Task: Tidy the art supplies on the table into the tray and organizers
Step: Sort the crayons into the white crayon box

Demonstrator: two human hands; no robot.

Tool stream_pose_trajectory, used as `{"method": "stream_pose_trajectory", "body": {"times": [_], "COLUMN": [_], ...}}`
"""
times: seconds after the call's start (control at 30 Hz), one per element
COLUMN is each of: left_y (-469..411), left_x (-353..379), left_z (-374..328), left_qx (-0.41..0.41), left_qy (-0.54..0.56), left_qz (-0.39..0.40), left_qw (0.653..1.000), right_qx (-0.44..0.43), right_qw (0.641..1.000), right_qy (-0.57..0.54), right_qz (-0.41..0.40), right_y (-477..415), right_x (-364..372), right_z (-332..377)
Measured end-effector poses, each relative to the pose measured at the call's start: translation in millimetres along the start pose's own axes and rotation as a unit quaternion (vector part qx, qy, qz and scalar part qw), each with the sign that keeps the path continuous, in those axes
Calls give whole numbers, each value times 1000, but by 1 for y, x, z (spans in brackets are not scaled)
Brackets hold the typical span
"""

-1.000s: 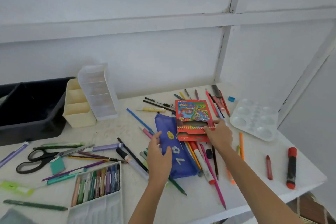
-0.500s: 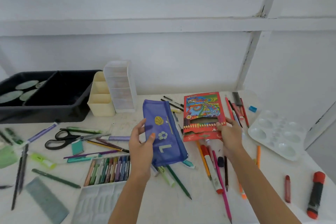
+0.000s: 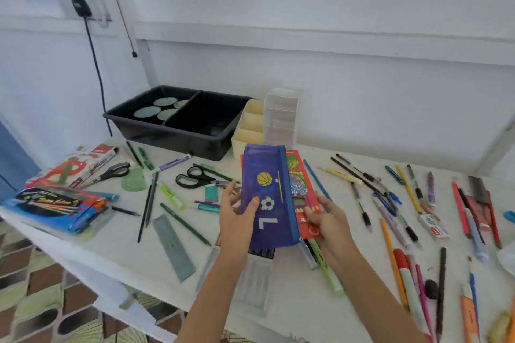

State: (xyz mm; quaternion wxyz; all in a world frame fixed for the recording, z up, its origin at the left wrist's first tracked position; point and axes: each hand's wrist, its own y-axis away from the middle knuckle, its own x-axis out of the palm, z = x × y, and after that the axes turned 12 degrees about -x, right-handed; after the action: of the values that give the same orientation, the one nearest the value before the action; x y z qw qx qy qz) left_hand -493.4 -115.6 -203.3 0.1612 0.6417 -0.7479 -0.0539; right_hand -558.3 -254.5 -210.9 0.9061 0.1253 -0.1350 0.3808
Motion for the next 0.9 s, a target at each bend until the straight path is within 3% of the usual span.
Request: {"method": "stream_pose_trajectory", "body": {"times": [0.1, 0.5, 0.7, 0.9], "left_y": [-12, -103, -161, -218], "left_x": [-36, -195, -277, -342], "left_z": [-10, -84, -127, -165], "left_qx": [-61, -16, 28, -21], "left_qy": [61, 74, 18, -37], "left_qz": [-11, -158, -229, -239], "left_qw": [996, 985, 973, 970], "right_qx": [1, -94, -51, -17], "right_qw": [998, 960, 935, 937], "right_qy": [15, 176, 162, 144], "right_qz": [58, 199, 312, 317], "right_y": [3, 1, -15, -33], "right_x": [42, 243, 339, 415], "right_z": [-10, -66, -91, -124]}}
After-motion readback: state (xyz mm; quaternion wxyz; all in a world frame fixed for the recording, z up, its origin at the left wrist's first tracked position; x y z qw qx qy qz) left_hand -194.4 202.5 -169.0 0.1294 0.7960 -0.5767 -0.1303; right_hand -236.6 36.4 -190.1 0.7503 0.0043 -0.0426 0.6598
